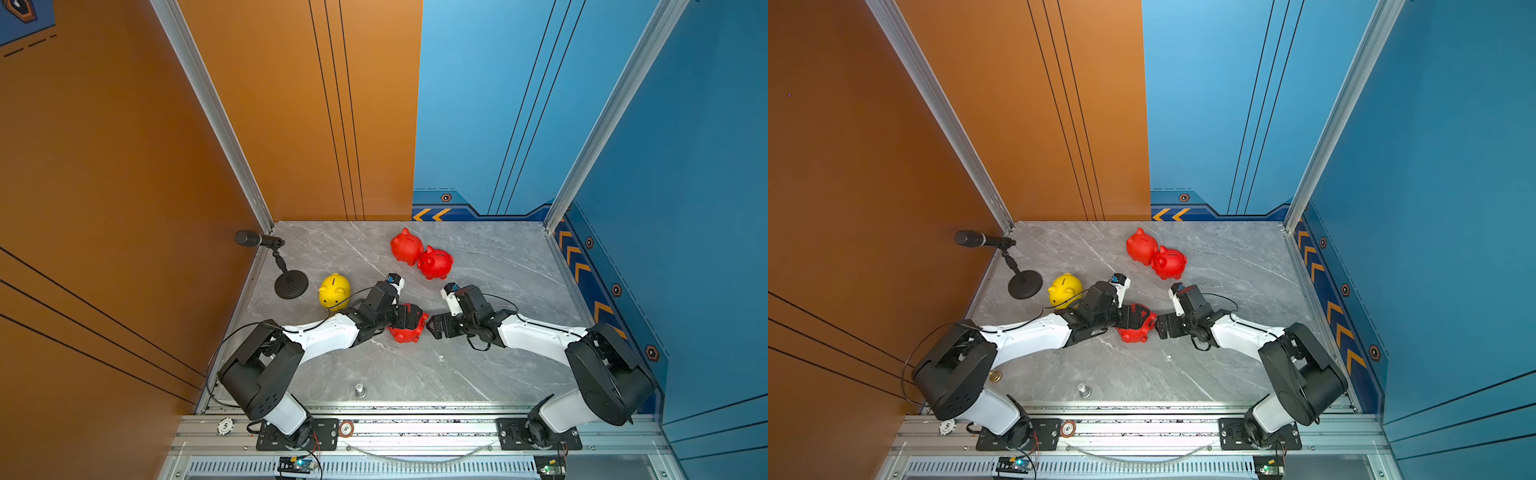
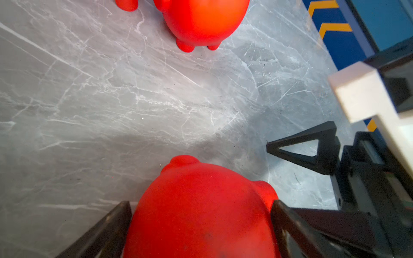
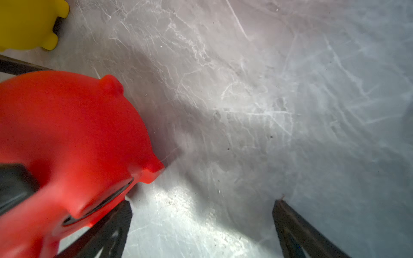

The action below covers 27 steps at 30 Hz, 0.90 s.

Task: Open piggy banks
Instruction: Adjust the piggy bank at the center of the board.

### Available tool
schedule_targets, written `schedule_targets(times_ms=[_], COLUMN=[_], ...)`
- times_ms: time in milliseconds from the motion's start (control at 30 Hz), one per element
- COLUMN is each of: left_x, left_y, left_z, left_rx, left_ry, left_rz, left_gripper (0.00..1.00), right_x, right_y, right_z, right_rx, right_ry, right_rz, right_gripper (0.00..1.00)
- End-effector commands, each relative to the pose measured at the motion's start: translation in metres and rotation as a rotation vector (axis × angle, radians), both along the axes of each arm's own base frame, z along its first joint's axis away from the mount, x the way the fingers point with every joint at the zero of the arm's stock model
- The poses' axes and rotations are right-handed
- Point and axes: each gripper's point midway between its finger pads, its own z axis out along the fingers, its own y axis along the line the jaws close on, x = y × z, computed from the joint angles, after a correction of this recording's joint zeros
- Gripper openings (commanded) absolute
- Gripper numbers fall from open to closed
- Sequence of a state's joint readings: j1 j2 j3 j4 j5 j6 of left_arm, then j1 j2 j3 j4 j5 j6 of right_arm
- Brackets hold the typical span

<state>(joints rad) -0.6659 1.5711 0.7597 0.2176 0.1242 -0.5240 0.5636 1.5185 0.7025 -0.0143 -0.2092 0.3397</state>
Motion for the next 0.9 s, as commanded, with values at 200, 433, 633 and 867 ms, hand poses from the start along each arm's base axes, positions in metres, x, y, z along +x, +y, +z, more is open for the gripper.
schedule_targets(times_ms=[200,433,633,867], left_x=[-0.018,-0.018,-0.017,-0.017], left_y=[0.031,0.037,0.038,0.038], left_z=[-0.052,-0.057,-0.061,-0.064], left_rx=[-0.05,-0.077,-0.128,-0.185], left_ry=[0.186,0.231,0.233,0.214], left_rz=[0.027,0.042,0.072,0.09], left_gripper=[0.98,0.98,0.98,0.98], right_x=[-0.003,-0.01,-0.006,-0.013], right_y=[0.008,0.032,0.04,0.03], right_z=[0.024,0.038,0.034,0.03], right_rx=[0.151,0.283,0.39,0.412], right_ry=[-0.059,-0.089,0.006,0.061], right_rz=[0.062,0.131,0.01,-0.12], right_gripper=[0.91,0.72,0.6,0.58])
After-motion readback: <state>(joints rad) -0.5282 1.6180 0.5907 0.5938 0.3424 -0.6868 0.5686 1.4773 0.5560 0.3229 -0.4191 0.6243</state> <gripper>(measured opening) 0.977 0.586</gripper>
